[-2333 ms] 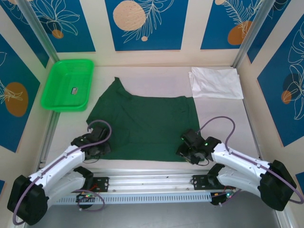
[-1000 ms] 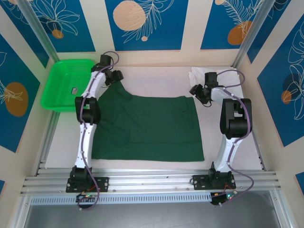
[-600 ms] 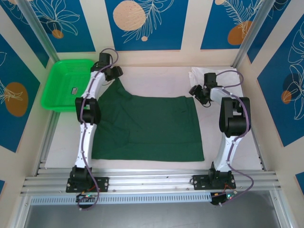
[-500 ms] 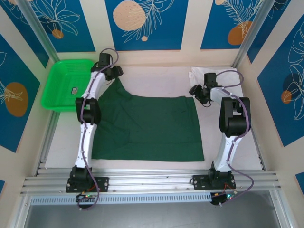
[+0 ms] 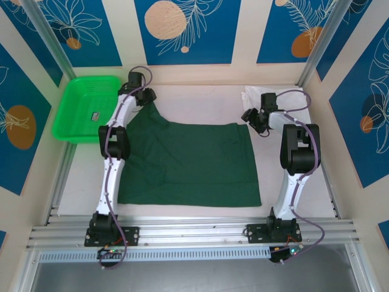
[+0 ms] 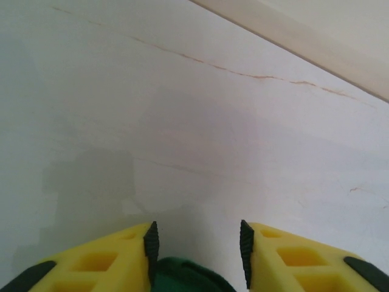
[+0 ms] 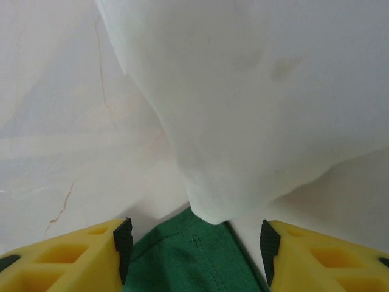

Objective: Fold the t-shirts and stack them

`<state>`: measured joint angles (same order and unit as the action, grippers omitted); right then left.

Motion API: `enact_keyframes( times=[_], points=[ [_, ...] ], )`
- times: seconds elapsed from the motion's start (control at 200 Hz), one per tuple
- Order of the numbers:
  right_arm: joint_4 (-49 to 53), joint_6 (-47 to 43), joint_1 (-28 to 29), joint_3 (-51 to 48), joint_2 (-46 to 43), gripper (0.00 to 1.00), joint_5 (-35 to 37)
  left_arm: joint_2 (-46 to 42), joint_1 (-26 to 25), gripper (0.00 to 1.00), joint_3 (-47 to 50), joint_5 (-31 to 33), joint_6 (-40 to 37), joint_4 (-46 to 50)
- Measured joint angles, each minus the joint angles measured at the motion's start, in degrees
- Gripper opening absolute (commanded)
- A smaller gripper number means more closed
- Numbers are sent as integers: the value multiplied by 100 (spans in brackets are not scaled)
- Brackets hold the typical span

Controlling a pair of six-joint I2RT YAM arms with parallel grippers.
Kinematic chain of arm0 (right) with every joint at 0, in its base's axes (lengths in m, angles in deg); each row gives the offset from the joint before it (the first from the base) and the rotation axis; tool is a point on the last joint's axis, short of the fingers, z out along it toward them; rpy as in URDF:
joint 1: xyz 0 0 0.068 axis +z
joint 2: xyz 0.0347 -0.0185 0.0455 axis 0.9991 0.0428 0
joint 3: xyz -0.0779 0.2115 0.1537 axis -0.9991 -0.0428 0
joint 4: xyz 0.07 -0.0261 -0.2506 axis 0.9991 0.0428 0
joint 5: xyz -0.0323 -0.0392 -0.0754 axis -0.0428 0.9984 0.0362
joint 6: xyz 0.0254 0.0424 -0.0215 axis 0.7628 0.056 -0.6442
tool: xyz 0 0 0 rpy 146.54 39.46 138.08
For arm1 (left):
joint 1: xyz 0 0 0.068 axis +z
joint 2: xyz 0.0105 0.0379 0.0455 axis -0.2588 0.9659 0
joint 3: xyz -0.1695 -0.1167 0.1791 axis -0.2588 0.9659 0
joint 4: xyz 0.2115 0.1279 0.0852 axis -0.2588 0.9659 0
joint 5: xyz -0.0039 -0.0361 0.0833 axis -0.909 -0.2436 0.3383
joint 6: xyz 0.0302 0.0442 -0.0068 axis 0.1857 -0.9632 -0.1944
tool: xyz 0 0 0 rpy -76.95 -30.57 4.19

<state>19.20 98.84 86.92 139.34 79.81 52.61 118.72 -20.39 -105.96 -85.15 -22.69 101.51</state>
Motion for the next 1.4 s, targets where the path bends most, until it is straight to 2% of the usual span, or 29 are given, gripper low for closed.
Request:
enact_keyframes(
  times=[0.36,0.52,1.075,1.4],
  points=[
    [24,-42,-46,98,37,58,11,0,2,0,0,-44,39,7],
    [46,-127,-90,284,227,50,-9,0,2,0,0,-44,-35,22],
    [219,-256,238,269,289,51,101,-273,2,0,345,-153,-79,-50],
    [953,-404,415,918,409,49,706,-509,2,0,564,-238,-79,-144]
  ],
)
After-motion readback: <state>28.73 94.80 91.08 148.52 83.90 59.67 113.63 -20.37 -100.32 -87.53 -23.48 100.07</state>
